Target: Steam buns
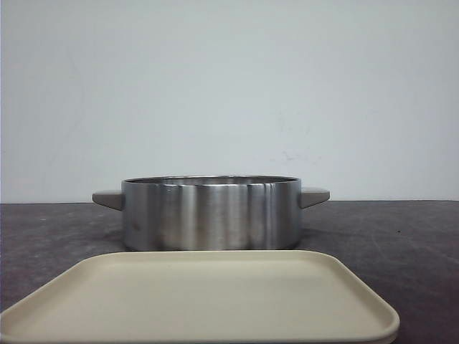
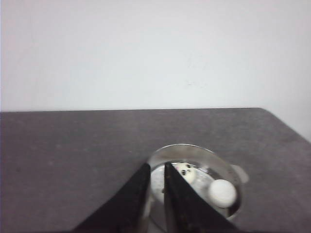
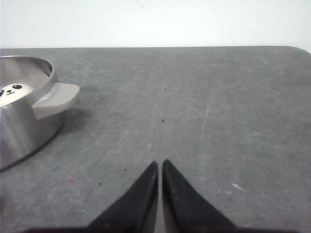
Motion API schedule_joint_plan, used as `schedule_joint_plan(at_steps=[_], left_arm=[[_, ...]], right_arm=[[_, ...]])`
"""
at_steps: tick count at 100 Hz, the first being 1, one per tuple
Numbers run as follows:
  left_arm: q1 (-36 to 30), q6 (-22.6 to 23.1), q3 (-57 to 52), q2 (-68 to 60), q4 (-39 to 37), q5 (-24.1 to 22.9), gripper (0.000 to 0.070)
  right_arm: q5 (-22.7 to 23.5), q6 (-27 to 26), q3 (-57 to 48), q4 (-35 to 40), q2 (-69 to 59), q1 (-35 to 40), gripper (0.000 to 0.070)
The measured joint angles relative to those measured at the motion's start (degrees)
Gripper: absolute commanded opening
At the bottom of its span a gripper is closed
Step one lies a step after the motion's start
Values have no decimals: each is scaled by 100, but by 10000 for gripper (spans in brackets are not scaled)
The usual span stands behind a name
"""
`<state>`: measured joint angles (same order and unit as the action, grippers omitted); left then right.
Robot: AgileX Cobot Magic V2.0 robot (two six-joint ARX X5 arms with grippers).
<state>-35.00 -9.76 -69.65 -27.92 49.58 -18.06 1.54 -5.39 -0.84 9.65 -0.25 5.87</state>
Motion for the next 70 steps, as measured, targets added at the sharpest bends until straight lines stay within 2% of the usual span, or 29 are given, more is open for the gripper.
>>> schedule_joint_plan(at_steps=[14, 30, 37, 56, 70], left_arm=[[577, 184, 361, 361, -463, 20, 0], [1408, 426, 1899, 979, -1694, 74, 0], [1845, 442, 2723, 1318, -2140, 358, 0], [2894, 284, 4522, 2120, -2962, 1696, 0], [3276, 197, 5449, 2406, -3252, 1823, 0]], right_arm=[[0, 0, 0, 0, 0, 0, 8], [0, 0, 0, 0, 0, 0, 8], [0, 0, 0, 0, 0, 0, 8], [0, 0, 0, -2, 0, 0, 8], [0, 0, 0, -2, 0, 0, 8]])
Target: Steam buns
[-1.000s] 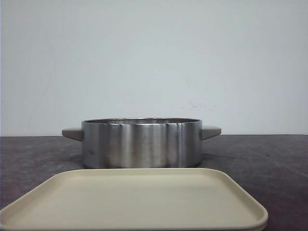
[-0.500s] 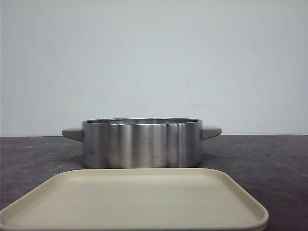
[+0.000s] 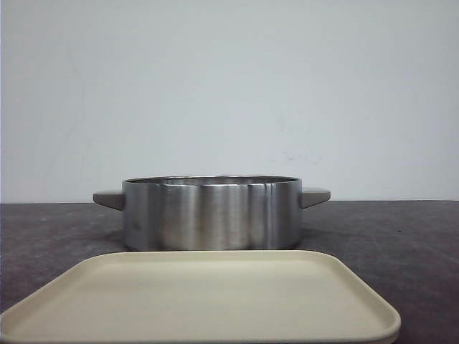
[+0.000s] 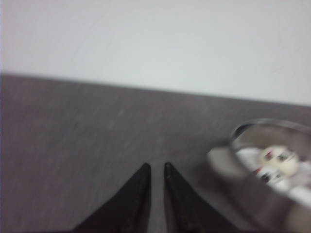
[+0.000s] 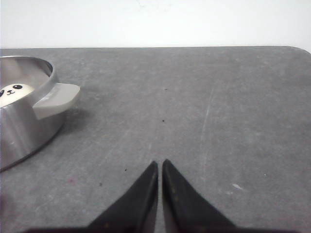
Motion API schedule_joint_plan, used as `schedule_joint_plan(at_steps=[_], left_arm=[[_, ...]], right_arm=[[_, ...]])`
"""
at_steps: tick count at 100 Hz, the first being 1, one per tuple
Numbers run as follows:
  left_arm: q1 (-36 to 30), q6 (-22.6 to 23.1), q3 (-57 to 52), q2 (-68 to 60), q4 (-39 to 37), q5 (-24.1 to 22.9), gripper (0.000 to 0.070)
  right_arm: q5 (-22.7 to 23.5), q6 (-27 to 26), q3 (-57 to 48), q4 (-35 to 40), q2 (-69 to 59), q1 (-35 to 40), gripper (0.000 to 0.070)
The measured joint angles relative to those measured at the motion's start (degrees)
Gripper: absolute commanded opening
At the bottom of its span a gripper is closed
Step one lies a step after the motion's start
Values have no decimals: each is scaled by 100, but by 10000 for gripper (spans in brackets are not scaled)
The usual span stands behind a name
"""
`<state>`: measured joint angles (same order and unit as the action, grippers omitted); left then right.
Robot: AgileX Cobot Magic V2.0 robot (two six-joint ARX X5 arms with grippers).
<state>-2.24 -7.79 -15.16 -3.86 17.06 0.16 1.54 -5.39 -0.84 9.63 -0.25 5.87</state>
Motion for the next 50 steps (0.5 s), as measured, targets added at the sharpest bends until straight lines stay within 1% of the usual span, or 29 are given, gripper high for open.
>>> schedule_joint_plan(at_steps=[12, 26, 33, 41, 50], left_arm=[[197, -136, 490, 173, -26, 2, 0], [343, -170, 647, 256, -94, -63, 0], [365, -20, 680, 282, -151, -157, 0], [385, 258, 761, 315, -131, -170, 0], [396, 466, 874, 354, -52, -170, 0]], right_arm=[[0, 0, 0, 2, 0, 0, 8], [0, 0, 0, 2, 0, 0, 8], [0, 0, 0, 2, 0, 0, 8], [0, 0, 0, 2, 0, 0, 8], [0, 0, 0, 2, 0, 0, 8]])
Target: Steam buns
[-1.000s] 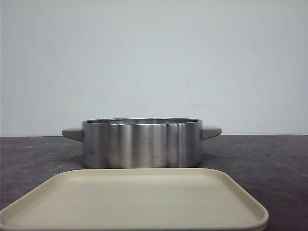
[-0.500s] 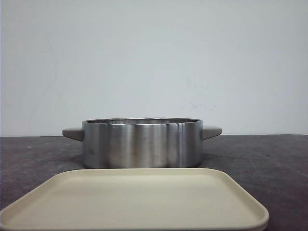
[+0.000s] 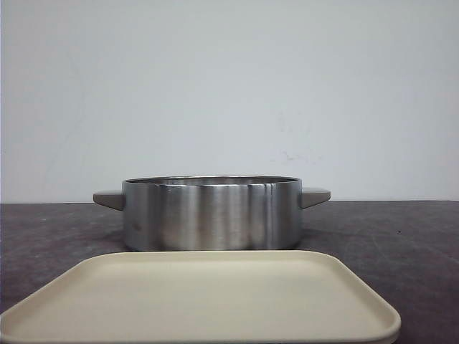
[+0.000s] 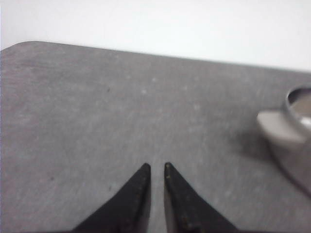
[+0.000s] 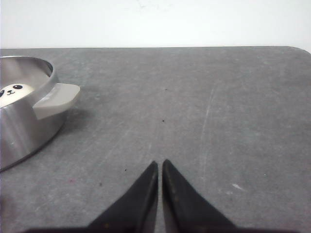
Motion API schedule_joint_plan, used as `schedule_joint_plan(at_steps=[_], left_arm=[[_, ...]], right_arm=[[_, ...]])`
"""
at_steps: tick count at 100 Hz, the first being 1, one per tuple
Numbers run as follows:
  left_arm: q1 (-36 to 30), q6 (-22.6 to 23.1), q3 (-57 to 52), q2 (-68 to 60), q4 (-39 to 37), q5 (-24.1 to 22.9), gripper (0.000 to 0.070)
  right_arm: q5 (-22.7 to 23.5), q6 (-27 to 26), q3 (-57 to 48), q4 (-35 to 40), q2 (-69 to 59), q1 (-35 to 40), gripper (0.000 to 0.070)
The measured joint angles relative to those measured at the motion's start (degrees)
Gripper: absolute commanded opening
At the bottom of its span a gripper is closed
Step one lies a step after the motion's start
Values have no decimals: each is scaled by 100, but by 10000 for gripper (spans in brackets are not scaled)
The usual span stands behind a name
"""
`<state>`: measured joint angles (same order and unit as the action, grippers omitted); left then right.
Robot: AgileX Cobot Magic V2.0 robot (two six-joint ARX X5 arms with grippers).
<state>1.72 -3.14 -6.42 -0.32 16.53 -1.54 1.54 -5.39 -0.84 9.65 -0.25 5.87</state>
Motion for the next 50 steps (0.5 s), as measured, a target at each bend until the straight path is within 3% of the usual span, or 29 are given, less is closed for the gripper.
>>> schedule_joint_plan(at_steps=[50], left_arm=[[20, 199, 374, 7, -387, 9, 0]], right_arm=[[0, -2, 0, -2, 0, 0, 8]])
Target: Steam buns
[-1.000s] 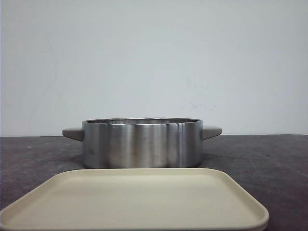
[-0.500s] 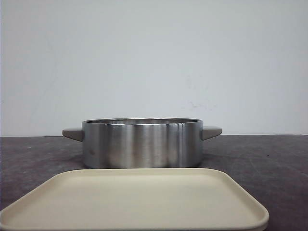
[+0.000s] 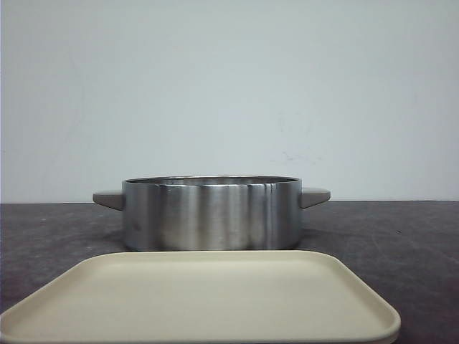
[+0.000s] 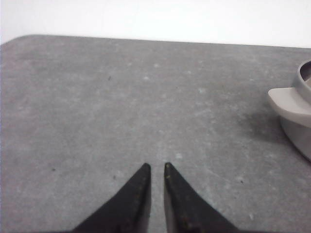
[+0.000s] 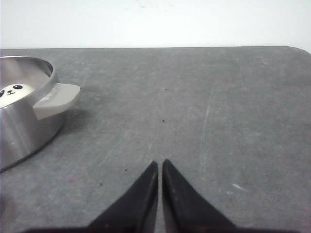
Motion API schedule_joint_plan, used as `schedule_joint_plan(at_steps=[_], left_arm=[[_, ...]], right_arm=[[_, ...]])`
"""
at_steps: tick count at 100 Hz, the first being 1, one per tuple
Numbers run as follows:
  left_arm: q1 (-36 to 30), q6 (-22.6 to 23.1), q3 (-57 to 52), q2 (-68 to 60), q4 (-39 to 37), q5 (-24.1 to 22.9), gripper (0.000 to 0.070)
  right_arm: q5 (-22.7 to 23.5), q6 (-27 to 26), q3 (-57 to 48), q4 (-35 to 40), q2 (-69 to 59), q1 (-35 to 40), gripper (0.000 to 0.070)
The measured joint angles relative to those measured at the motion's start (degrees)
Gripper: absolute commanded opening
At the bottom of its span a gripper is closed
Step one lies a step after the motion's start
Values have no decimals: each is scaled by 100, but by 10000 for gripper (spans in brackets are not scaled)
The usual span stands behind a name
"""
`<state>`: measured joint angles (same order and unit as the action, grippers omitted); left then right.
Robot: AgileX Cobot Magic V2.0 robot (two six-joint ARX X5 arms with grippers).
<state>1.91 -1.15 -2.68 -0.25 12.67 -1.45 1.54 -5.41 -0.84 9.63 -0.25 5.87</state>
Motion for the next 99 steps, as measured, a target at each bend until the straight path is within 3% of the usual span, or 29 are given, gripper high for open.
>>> schedule_joint_plan(at_steps=[99], left_arm=[[0, 9, 83, 0, -210, 2, 0]], right_arm=[[0, 0, 0, 0, 0, 0, 8]])
